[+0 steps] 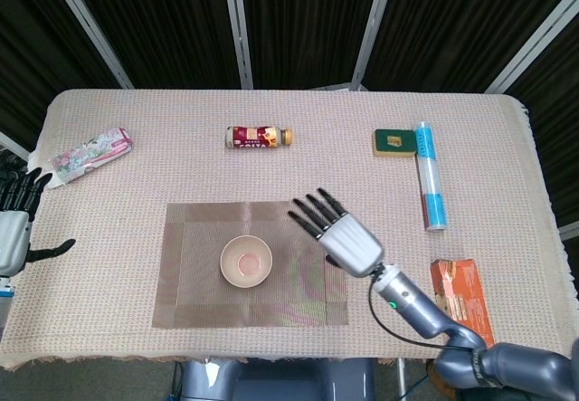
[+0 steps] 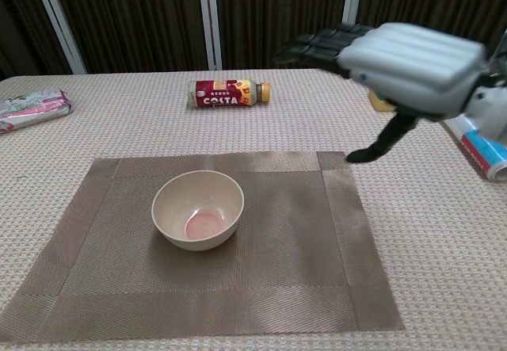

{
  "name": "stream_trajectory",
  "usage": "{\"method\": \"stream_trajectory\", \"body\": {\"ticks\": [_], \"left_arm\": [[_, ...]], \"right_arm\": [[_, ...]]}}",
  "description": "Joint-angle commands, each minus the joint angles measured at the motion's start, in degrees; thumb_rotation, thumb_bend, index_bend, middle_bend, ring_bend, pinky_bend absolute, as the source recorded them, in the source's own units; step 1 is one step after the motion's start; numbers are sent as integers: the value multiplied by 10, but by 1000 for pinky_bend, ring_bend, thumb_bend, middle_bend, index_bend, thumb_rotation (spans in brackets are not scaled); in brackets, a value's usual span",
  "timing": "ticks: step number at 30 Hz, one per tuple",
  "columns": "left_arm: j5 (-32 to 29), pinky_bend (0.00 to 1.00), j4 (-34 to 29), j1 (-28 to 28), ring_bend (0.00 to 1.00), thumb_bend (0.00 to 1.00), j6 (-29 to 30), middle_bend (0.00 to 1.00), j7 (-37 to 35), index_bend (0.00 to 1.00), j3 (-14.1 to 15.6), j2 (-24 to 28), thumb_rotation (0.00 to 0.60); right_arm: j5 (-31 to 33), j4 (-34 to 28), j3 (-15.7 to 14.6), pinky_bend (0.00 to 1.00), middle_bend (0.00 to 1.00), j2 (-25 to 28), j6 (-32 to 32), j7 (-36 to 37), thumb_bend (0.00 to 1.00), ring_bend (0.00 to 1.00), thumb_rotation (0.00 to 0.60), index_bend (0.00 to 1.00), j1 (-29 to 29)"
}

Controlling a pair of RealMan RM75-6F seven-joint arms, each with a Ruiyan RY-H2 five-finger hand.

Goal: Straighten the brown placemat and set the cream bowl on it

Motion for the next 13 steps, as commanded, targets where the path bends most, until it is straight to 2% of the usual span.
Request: {"method": "stream_trajectory", "body": {"ticks": [1,4,7,13], "left_arm": [[12,0,-8,13,0,0,13,0,9,0,13,-3,600],[28,0,-14,29,0,0,37,0,12,0,23,-5,600],[47,0,-10,41,0,0,61,0,14,0,29,-10,600],[63,0,-5,55,0,0,78,0,3,0,39,-10,600]], "right_arm": [[11,-34,-9,0,0,61,99,19,0,0,600,0,-78],[42,-32,-6,0,0,85,160,39,0,0,600,0,-131],[67,-25,-13,0,0,100,190,49,0,0,600,0,-171],[75,15,-34,0,0,106,222,68,0,0,600,0,-221]]}}
